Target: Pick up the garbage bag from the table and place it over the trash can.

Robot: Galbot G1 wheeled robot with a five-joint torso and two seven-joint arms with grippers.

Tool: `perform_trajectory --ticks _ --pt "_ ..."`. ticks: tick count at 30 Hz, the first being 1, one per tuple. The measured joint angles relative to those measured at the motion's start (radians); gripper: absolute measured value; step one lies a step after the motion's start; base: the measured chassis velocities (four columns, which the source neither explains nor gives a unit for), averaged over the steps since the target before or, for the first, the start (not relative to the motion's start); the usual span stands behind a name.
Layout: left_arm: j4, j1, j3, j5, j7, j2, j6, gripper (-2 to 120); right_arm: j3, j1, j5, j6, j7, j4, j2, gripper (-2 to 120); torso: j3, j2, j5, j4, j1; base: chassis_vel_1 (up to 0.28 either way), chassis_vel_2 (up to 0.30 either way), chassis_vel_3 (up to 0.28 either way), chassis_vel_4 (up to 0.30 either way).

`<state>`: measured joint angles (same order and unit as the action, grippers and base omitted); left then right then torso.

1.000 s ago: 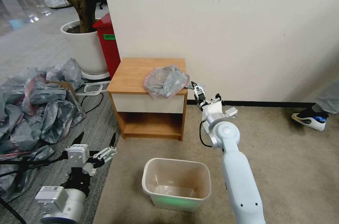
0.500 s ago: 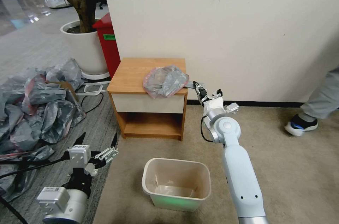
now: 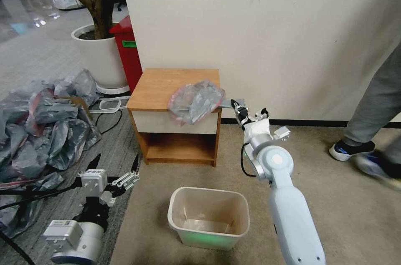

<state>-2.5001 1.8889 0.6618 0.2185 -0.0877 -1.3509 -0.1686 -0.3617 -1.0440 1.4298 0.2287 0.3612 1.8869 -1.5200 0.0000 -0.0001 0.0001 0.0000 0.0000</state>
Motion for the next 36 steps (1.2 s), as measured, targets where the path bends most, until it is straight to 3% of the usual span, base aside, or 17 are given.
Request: perform_trajectory --ticks 7,18,26,36 --pt "0.002 -0.011 0.003 0.003 0.003 0.006 0.0 100 0.118 -0.134 0.008 -0.034 0.098 0.166 0.03 0 0.0 0.0 -0.0002 0.0001 0.0 0.0 0.0 0.0 0.0" --pt "0.004 -0.032 0.019 0.025 0.008 0.026 -0.004 100 0.32 -0.43 -0.179 -0.023 0.126 0.334 0.151 0 0.0 0.0 -0.0001 -0.0002 0.0 0.0 0.0 0.0 0.0" --pt "0.013 -0.042 0.013 0.028 0.019 0.031 -0.008 100 0.324 -0.511 -0.329 -0.041 0.128 0.338 0.177 0 0.0 0.0 -0.0001 0.0 0.0 0.0 0.0 0.0 0.0" --pt "0.036 -0.065 0.012 0.038 0.019 0.047 -0.002 100 0.288 -0.557 -0.332 -0.021 0.14 0.361 0.222 0 0.0 0.0 0.0 -0.0001 0.0 0.0 0.0 0.0 0.0"
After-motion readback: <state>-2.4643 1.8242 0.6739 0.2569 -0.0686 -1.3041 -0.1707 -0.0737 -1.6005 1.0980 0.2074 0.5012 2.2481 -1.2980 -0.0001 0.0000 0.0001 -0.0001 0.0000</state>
